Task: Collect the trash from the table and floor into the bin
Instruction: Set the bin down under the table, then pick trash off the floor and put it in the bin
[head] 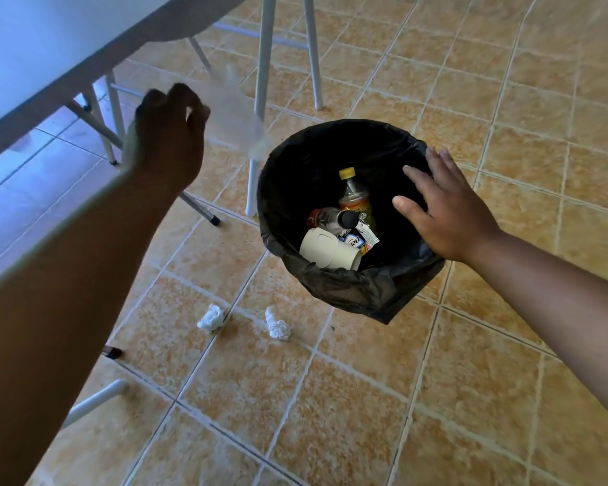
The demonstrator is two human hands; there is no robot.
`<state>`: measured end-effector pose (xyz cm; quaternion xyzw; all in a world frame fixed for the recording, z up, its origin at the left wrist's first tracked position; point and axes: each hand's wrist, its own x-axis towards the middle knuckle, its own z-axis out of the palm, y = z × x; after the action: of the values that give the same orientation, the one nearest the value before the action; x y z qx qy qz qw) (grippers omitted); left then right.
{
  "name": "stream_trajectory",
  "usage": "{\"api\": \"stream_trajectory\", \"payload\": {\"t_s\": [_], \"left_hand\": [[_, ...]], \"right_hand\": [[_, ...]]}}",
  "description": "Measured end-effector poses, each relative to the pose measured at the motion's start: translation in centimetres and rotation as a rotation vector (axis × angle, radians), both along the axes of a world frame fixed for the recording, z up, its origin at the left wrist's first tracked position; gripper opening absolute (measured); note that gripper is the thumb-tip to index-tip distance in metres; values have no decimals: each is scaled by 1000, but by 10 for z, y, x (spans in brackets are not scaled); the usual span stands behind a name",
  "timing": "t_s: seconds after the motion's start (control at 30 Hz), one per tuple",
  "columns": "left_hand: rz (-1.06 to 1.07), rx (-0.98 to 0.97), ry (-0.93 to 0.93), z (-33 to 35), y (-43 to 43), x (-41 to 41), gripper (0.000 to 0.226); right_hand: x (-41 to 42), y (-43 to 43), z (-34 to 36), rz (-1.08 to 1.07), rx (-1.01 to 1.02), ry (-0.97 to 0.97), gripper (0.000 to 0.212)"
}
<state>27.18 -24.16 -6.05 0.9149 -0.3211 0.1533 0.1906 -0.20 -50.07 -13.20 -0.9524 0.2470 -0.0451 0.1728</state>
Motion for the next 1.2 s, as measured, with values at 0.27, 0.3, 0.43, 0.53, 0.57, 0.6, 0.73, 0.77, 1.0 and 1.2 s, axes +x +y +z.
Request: {"api": "stream_trajectory", "payload": {"t_s": [0.27,0.3,0.43,0.53,0.57,0.6,0.73,0.77,1.0,1.2], "left_hand": [[-312,-220,133,5,-51,-67,26],[-336,-200,181,-1,-57,-76,25],[-435,-101,289,-28,-75,-106,21],[-492,-23,401,-43,-81,-118,30],[-508,10,425,-47,-81,-119,37],[-512,36,428,-50,-81,-119,44],[-415,18,315,-58,-75,-102,46],[-393,8,270,-59,-71,-96,45],[-251,212,222,-74,-41,-63,64],[-262,84,367,-81,-36,-61,66]], "right_hand": [[-2,0,-1,-14,129,-115,79],[-3,0,-1,-14,142,-130,78],[-6,0,-1,-1,157,-157,76],[-6,0,-1,2,136,-156,76],[-6,0,-2,1,128,-153,76],[-6,0,-2,2,124,-150,77],[-4,-1,-4,16,98,-137,80],[-4,-2,-4,18,89,-133,81],[-3,-3,-6,13,62,-109,86],[-3,-2,-5,8,63,-99,85]]}}
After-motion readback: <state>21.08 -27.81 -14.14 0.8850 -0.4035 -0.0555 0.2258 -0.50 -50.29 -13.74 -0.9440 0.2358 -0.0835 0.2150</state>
